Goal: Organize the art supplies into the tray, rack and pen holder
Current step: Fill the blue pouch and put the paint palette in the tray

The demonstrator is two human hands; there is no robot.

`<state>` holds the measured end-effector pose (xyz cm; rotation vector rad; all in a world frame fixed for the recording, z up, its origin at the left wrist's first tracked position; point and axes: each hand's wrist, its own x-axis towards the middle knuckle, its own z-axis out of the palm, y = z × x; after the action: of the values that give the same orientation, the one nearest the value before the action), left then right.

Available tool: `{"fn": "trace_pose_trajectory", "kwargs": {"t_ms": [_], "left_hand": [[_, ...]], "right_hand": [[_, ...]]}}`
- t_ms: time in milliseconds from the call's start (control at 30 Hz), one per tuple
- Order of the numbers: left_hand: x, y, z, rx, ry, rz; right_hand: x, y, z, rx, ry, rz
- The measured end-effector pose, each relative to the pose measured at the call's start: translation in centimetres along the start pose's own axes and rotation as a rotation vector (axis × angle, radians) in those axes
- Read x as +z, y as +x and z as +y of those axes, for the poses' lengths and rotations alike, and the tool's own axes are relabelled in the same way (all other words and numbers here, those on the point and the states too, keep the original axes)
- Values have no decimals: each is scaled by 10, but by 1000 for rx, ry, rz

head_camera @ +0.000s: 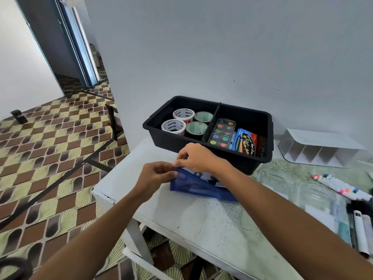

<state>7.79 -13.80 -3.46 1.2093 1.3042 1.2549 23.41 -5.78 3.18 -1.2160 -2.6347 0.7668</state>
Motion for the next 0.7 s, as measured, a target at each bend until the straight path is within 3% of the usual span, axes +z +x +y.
{"fn": "trace_pose_trajectory", "kwargs": {"t_ms": [133, 367, 700], "left_hand": [[1, -1, -2, -3, -22, 14], [3, -1, -2, -2, 4, 15], [4, 0, -4, 1, 37, 20]], "right_hand": [[-5, 9, 0, -33, 87, -9], [-20, 9, -2, -66, -11, -166], [-15, 12, 3, -117, -41, -196]]}}
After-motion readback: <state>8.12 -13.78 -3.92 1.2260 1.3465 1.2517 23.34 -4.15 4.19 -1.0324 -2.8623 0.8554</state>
